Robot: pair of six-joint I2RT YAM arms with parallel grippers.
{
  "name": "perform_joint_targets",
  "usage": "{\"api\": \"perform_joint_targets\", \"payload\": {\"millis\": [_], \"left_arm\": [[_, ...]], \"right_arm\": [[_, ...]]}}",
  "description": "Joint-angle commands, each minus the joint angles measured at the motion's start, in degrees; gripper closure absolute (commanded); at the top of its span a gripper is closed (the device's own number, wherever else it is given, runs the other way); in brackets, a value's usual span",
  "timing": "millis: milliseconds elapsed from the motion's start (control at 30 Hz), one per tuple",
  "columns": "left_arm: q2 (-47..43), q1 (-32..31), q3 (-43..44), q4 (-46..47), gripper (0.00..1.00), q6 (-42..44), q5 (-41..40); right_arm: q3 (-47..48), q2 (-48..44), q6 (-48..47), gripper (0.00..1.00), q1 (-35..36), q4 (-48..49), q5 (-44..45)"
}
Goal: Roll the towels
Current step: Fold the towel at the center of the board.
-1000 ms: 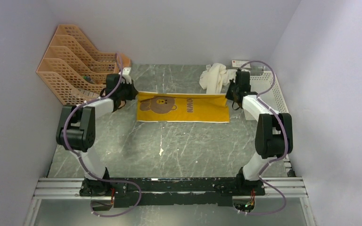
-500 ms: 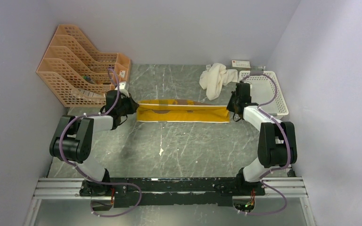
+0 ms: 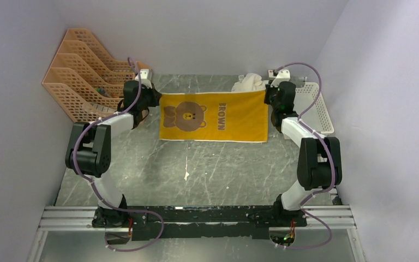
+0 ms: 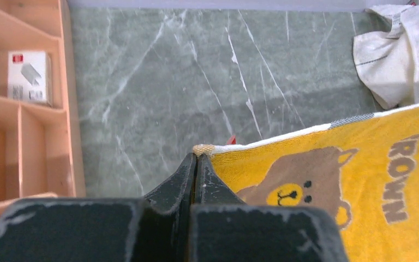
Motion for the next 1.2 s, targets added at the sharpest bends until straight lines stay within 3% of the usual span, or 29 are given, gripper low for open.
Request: {"api": "perform_joint_targets", "payload": {"millis": [0, 167, 567, 867, 1167], "left_arm": [[2.43, 0.15, 5.19, -1.37, 0.93, 5.27, 0.61], [3.52, 0.16, 6.24, -1.31, 0.93, 7.31, 1.8], [-2.53, 0.08, -9.72, 7.31, 0.93, -0.18, 1.57], [-8.43, -1.78, -20.7, 11.52, 0.93, -5.57, -1.27], [-9.45, -3.36, -24.42, 12.71, 0.93, -8.71, -1.32]], "right_arm": [[-1.47, 1.74, -12.59, 1.0, -0.43, 16.06, -7.78], [-3.82, 3.76, -22.66, 1.0, -0.59, 20.21, -21.55], [-22.68, 1.77, -26.19, 1.0, -2.08, 35.97, -26.97], [-35.31, 0.68, -16.72, 1.0, -2.08, 54.8, -18.28], [-37.88, -2.64, -12.11, 1.0, -2.08, 52.38, -7.68]]}}
